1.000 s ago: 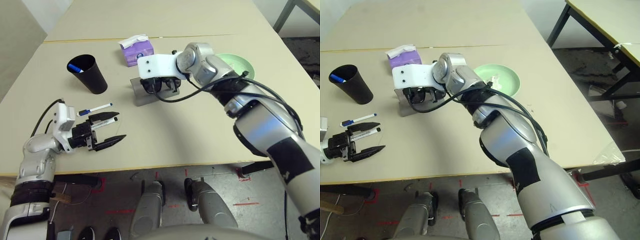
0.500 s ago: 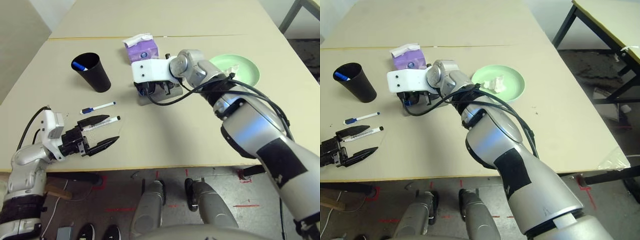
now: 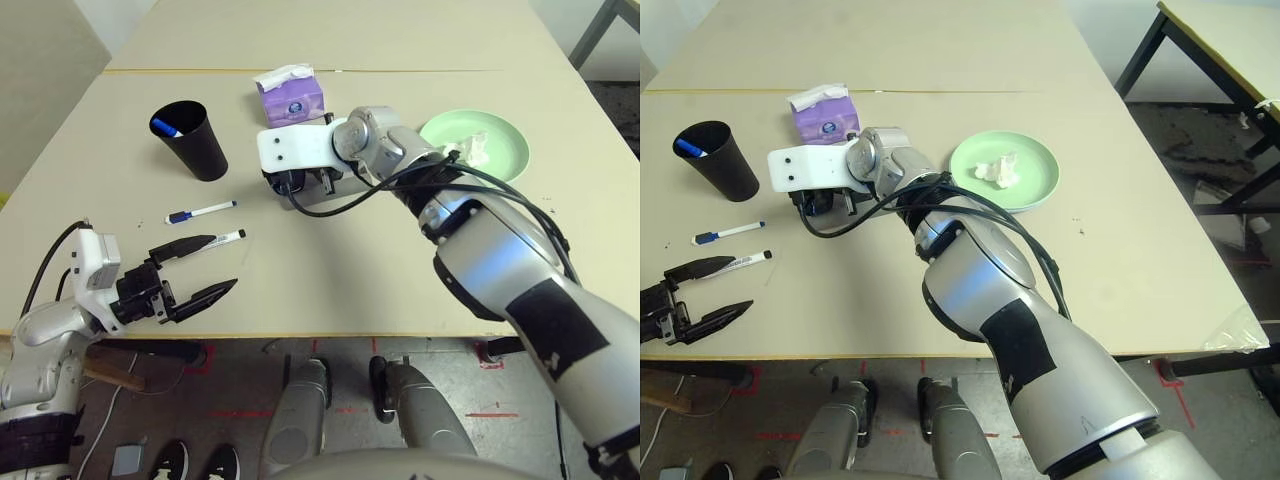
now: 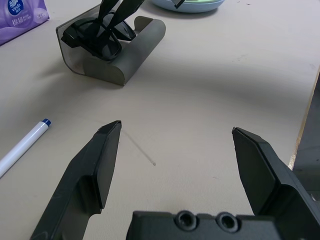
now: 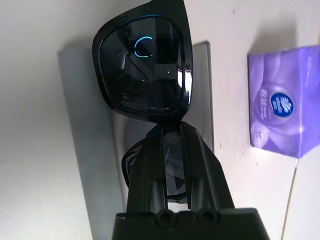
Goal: Organize and tidy the items on the table.
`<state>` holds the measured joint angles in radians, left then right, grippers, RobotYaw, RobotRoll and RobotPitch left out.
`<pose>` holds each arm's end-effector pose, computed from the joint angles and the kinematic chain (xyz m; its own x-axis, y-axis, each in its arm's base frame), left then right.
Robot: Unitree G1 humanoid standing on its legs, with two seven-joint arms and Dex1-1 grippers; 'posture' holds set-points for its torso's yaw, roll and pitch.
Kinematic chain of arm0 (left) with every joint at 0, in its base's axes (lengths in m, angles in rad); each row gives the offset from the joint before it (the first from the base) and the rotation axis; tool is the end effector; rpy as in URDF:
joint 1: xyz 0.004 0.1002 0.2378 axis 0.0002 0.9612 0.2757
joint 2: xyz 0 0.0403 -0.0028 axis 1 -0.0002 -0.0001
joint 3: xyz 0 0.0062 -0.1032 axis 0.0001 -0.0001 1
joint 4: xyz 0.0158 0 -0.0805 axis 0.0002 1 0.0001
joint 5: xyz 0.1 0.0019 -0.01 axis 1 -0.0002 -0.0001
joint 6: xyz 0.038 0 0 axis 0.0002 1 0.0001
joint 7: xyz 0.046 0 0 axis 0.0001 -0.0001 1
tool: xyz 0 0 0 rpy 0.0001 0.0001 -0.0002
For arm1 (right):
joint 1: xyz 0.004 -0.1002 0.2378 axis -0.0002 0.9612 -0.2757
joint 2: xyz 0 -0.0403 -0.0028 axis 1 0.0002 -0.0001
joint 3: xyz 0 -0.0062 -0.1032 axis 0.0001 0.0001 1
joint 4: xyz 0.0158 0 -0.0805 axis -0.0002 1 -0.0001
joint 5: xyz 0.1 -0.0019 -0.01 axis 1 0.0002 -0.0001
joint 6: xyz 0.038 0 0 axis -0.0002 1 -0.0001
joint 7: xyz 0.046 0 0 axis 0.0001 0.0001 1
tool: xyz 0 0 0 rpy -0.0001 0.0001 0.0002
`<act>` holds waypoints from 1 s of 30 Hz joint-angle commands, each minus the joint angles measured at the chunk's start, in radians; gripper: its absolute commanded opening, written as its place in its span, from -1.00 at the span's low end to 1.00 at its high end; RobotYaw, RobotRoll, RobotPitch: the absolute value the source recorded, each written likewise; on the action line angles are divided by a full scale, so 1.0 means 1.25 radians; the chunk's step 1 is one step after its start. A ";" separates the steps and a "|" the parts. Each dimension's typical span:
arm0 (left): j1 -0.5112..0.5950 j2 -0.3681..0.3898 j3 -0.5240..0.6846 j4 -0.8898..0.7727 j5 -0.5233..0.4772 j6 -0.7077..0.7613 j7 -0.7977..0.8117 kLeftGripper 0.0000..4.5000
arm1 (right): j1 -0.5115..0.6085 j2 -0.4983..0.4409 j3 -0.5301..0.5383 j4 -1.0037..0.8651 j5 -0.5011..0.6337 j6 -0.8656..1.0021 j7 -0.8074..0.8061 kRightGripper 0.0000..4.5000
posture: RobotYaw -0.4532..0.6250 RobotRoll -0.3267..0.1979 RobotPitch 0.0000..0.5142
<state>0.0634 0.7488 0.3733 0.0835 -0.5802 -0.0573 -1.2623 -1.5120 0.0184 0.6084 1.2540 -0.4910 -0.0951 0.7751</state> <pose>0.1770 0.3442 0.1283 0.6201 -0.7807 -0.0772 0.7744 0.5934 0.2194 0.3553 0.0042 0.2438 0.5515 0.5659 -0.6128 -0.6075 -0.2309 -0.7600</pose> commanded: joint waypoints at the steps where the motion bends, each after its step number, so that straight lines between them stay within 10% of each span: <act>1: 0.004 -0.007 -0.008 -0.011 0.002 0.005 0.002 1.00 | -0.005 -0.001 -0.011 0.012 -0.014 0.005 -0.017 -0.92 | 0.15 0.25 -0.08; 26: -0.048 -0.012 -0.016 0.036 0.013 -0.005 -0.022 1.00 | 0.024 -0.008 -0.032 0.012 -0.020 0.038 0.004 -0.92 | 0.12 0.25 -0.11; 30: -0.059 -0.012 -0.018 0.054 0.017 -0.013 -0.026 1.00 | 0.019 -0.009 -0.042 0.010 -0.023 0.042 0.008 -0.31 | 0.10 0.25 -0.13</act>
<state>-0.0126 0.7336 0.3641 0.1326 -0.5746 -0.0610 -1.2841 -1.4925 -0.0018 0.5690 1.2784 -0.5242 -0.0455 0.7750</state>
